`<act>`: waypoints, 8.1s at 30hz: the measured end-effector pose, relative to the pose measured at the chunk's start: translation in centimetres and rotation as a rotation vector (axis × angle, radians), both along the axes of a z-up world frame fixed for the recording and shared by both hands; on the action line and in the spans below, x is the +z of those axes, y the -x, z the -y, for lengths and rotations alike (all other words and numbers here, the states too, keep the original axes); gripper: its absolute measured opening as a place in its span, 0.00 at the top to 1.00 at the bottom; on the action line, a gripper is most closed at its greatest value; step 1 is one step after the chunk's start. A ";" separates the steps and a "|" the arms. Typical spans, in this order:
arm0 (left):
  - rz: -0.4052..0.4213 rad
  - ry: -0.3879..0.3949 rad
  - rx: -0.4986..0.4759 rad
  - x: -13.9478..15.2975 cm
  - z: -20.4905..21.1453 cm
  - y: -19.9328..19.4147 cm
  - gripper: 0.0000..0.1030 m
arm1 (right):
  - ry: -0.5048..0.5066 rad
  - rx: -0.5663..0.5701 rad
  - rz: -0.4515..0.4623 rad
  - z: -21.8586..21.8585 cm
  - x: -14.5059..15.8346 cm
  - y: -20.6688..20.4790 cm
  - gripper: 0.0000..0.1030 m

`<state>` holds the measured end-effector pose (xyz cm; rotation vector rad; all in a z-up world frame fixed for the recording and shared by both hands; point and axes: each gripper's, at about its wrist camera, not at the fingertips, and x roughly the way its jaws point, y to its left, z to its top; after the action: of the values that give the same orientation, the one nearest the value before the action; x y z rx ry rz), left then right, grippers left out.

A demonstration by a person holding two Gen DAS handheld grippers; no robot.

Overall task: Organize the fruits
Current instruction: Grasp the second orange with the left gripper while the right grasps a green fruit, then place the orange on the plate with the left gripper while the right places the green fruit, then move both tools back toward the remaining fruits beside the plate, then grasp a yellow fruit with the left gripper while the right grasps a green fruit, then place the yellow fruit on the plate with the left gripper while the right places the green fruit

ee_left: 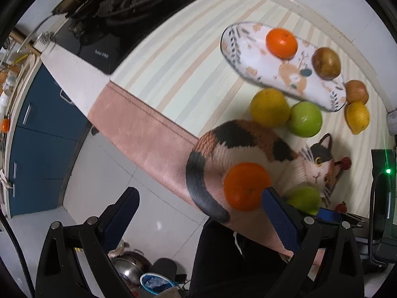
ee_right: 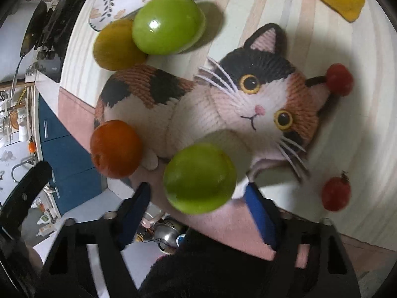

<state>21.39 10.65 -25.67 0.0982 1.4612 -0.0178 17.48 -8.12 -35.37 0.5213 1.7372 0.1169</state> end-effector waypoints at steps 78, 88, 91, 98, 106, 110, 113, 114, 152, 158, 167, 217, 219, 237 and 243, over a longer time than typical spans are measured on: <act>-0.130 0.064 -0.181 -6.4 8.3 -25.1 0.29 | 0.127 -0.023 0.156 1.5 2.4 -21.2 0.17; -0.056 0.090 -0.133 -2.8 5.8 -23.7 0.15 | 0.212 -0.027 0.182 3.9 5.4 -18.8 0.09; -0.029 0.088 -0.125 -1.7 5.1 -21.7 0.15 | 0.249 -0.014 0.197 4.2 6.2 -17.4 0.09; 0.044 0.082 -0.115 1.6 4.5 -17.5 0.15 | 0.288 0.013 0.246 4.5 8.9 -14.2 0.09; 0.137 0.091 -0.126 5.2 5.0 -12.6 0.15 | 0.316 0.027 0.332 4.5 12.9 -10.5 0.09; 0.183 0.102 -0.131 7.1 5.1 -10.2 0.15 | 0.331 0.031 0.377 4.7 14.9 -8.6 0.09; 0.197 0.119 -0.138 8.4 5.2 -8.6 0.15 | 0.336 0.032 0.406 4.9 16.5 -7.1 0.09; 0.203 0.126 -0.138 8.8 5.2 -8.1 0.15 | 0.340 0.033 0.414 4.9 17.0 -6.7 0.09; 0.211 -0.076 -0.064 4.2 3.0 -6.4 0.01 | -0.015 -0.268 0.170 4.8 3.1 -9.1 0.11; 0.132 -0.046 -0.016 1.4 1.9 -8.0 0.02 | -0.046 -0.297 0.142 3.6 -0.2 -10.7 0.37; -0.003 0.077 -0.057 -2.2 4.0 -9.9 0.02 | 0.141 -0.041 0.129 3.6 1.2 -6.8 0.38; 0.026 0.193 -0.153 0.2 5.1 -10.0 0.45 | 0.096 -0.068 0.231 3.8 4.8 -7.5 0.37; 0.064 0.182 -0.156 1.4 5.1 -12.5 0.45 | 0.100 -0.087 0.262 4.1 5.9 -9.5 0.37; -0.051 0.159 -0.194 -3.8 8.2 -19.6 0.45 | 0.173 -0.100 0.199 4.4 2.5 -18.7 0.37; -0.090 0.146 -0.172 -4.6 7.8 -19.5 0.45 | 0.140 -0.138 0.169 5.6 1.7 -17.7 0.34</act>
<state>40.91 2.88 -30.27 0.1050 1.5332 -0.2713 35.14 -13.76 -33.65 0.5117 1.5272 -0.0570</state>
